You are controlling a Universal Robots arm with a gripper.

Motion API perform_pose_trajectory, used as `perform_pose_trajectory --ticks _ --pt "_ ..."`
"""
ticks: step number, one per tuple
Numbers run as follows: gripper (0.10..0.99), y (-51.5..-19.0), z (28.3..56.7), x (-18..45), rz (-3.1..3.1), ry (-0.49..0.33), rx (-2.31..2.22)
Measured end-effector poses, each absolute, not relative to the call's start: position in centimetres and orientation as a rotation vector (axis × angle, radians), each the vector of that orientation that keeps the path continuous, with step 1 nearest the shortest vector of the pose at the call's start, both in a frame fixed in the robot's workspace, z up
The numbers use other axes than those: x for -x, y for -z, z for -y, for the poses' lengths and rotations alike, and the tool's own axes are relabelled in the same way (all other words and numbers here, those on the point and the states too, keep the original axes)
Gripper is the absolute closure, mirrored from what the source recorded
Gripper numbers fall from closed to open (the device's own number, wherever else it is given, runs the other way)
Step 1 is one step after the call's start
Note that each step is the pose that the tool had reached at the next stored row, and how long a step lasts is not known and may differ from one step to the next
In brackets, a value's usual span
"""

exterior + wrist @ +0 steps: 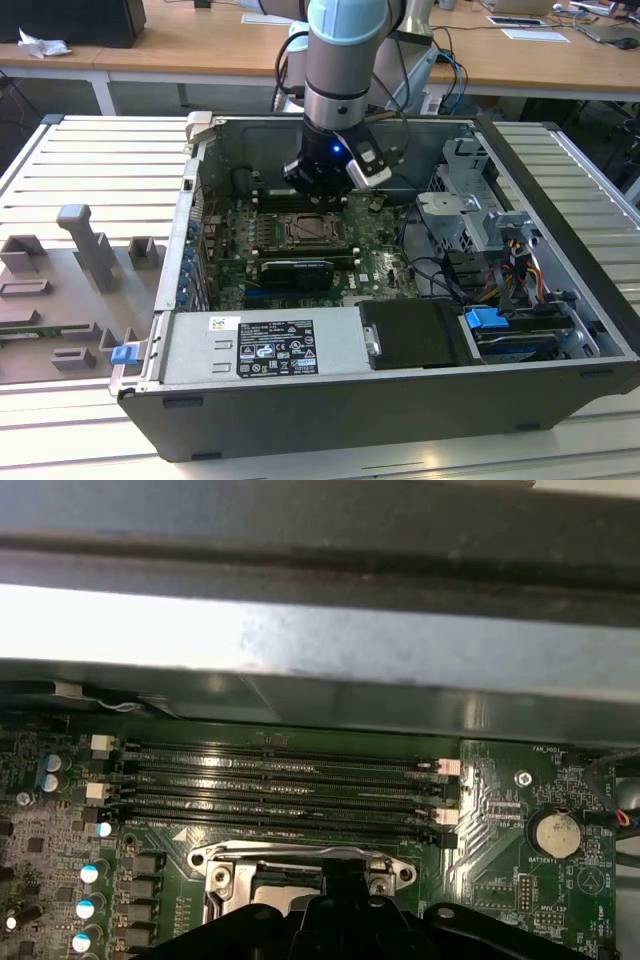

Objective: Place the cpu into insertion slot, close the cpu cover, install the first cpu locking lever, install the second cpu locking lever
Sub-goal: 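Install the second cpu locking lever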

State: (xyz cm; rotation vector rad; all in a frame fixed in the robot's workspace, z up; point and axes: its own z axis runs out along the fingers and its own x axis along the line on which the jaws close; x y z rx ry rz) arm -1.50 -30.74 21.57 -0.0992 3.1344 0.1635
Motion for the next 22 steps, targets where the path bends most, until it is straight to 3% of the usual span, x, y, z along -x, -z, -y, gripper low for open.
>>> perform_pose_trajectory --ticks 5,13,22 --pt "0.980 -21.6 30.9 1.5 -3.135 -0.163 0.099" --pt "0.980 -25.2 30.9 1.5 -3.134 -0.163 0.099" --pt "0.980 -25.2 32.9 1.5 -3.135 -0.163 0.099"
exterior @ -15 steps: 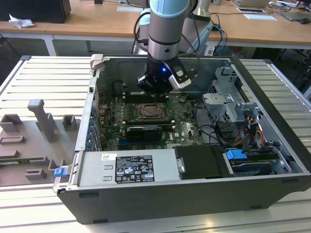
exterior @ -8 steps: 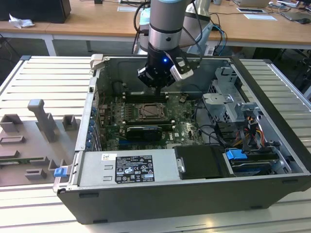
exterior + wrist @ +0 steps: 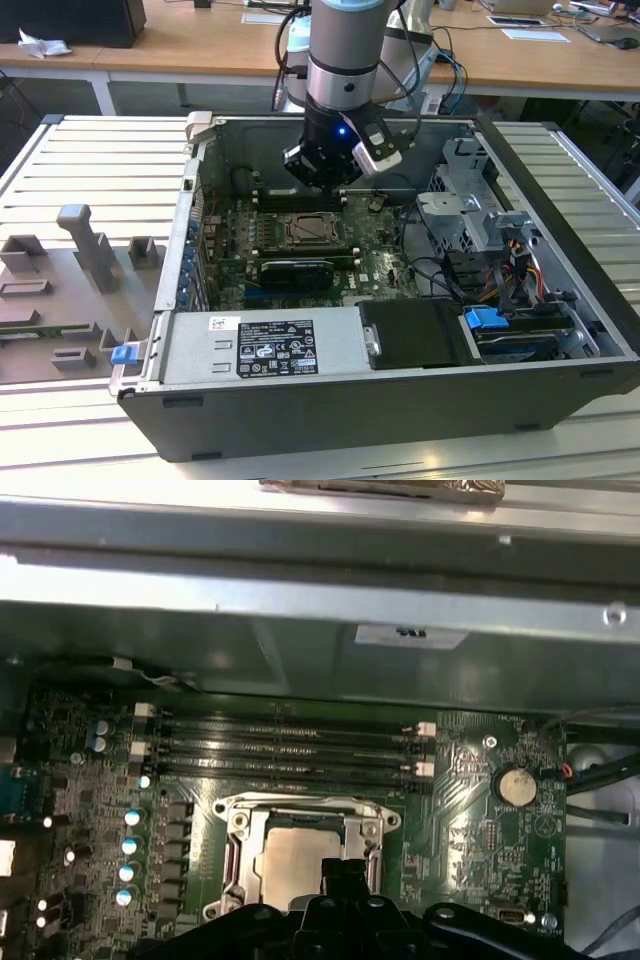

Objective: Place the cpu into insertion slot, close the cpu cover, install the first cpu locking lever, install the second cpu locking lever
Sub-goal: 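Install the second cpu locking lever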

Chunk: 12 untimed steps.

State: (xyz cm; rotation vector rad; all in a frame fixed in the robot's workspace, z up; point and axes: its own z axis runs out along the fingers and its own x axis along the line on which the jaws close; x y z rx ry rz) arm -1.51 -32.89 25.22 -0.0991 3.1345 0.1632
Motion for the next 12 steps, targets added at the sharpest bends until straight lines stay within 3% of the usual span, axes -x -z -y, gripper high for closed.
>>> perform_pose_trajectory --ticks 8,12 --pt "0.980 -25.2 33.9 1.5 -3.134 -0.169 0.099" --pt "0.980 -25.1 34.3 1.5 -3.131 -0.237 0.099"
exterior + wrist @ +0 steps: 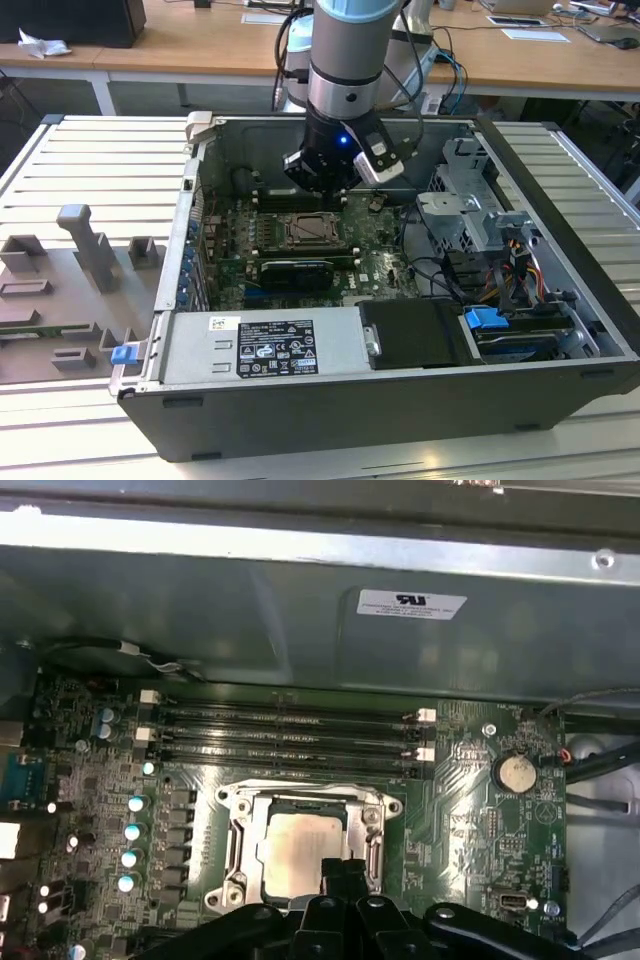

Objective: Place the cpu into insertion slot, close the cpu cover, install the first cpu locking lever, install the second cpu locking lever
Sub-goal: 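Install the second cpu locking lever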

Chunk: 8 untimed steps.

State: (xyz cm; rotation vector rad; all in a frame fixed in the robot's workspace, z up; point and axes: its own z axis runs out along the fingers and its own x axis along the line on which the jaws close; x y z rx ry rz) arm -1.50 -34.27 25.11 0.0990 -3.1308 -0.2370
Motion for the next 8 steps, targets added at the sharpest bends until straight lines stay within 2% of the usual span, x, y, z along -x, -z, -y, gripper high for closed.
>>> perform_pose_trajectory --ticks 5,8 --pt "0.980 -24.3 37.4 1.8 3.128 0.264 -0.099" --pt "0.980 -24.2 38.1 2.0 3.128 0.264 -0.099"
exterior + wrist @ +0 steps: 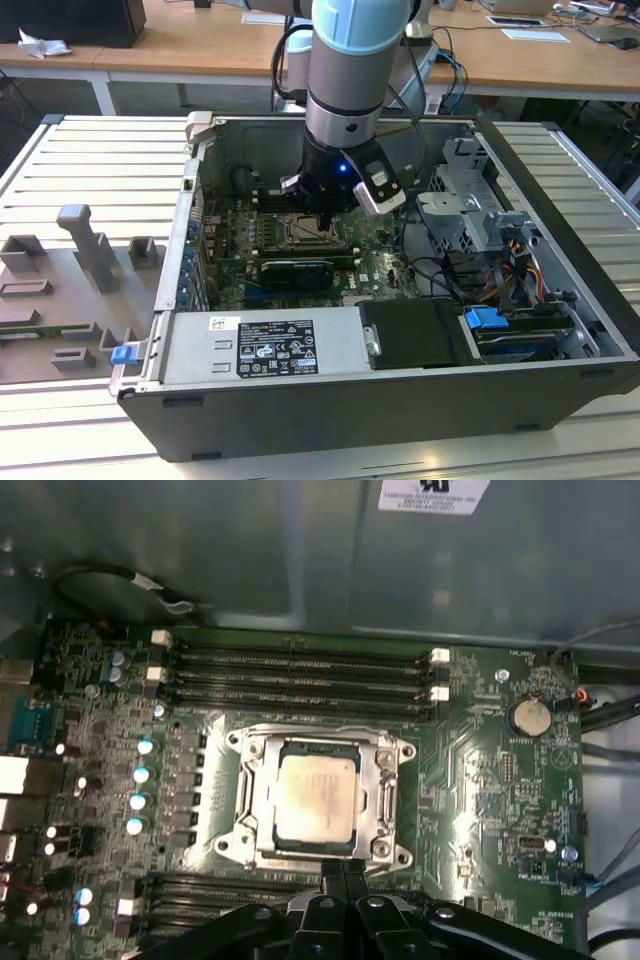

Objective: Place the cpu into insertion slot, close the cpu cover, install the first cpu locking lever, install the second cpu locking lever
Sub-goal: 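Install the second cpu locking lever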

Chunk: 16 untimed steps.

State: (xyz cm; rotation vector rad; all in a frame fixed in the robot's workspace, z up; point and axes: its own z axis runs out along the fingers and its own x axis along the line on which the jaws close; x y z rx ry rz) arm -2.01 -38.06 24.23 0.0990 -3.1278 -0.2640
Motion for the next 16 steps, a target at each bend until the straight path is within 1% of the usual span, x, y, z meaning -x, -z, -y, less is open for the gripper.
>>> perform_pose_trajectory --ticks 5,12,16 --pt "0.980 -24.2 38.7 2.6 3.128 0.264 -0.099" --pt "0.980 -23.9 38.9 4.9 3.127 0.272 -0.099" --pt "0.980 -23.0 38.9 5.8 3.127 0.278 -0.099"
